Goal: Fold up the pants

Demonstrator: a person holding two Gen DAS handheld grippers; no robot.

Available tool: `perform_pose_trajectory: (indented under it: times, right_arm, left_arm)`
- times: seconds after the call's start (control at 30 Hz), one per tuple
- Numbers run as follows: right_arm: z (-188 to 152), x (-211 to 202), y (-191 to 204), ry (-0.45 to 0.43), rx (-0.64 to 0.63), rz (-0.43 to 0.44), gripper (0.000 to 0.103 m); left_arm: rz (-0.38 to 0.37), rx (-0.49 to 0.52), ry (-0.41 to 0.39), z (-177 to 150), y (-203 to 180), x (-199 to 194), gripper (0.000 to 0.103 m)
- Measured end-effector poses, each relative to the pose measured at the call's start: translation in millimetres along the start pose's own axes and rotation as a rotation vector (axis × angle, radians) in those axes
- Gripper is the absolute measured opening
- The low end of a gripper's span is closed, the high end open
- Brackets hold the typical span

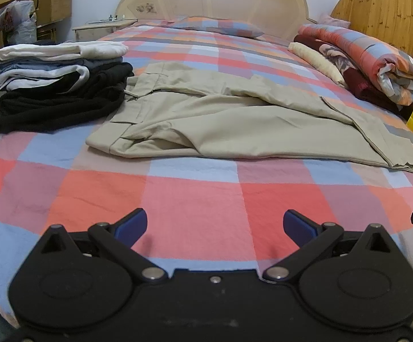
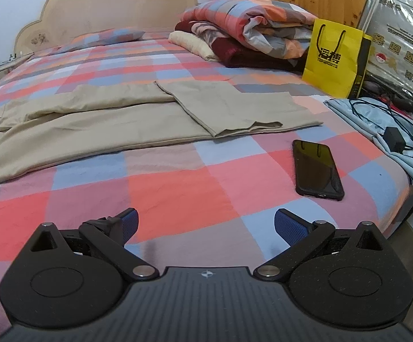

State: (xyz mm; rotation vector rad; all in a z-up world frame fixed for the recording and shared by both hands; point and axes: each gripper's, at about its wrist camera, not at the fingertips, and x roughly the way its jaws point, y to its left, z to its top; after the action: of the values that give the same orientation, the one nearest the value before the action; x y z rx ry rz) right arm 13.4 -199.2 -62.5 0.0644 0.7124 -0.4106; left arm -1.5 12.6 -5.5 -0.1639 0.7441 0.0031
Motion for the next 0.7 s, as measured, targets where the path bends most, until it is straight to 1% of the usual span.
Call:
perform_pose_trajectory:
  times: [0.27, 0.37, 0.47, 0.7]
  right_arm:
    - [5, 11, 5, -0.002, 0.011, 0.034, 0.103]
    - [7, 14, 5, -0.003, 0.006, 0.046, 0.103]
    - [9, 16, 2, -0.007, 0.014, 0.055, 0.103]
    - [10, 18, -2, -0.012, 0.032, 0.067, 0.103]
  left_arm:
    - [0.027, -0.031, -0.026, 8, 7, 0, 0.103]
    - [0.029, -0.039, -0.019, 11, 8, 1, 0.103]
    - [0.031, -0.035, -0.02, 12, 4, 2, 0.103]
    - [0.025, 0.011, -0.026, 11, -9, 4, 0.103]
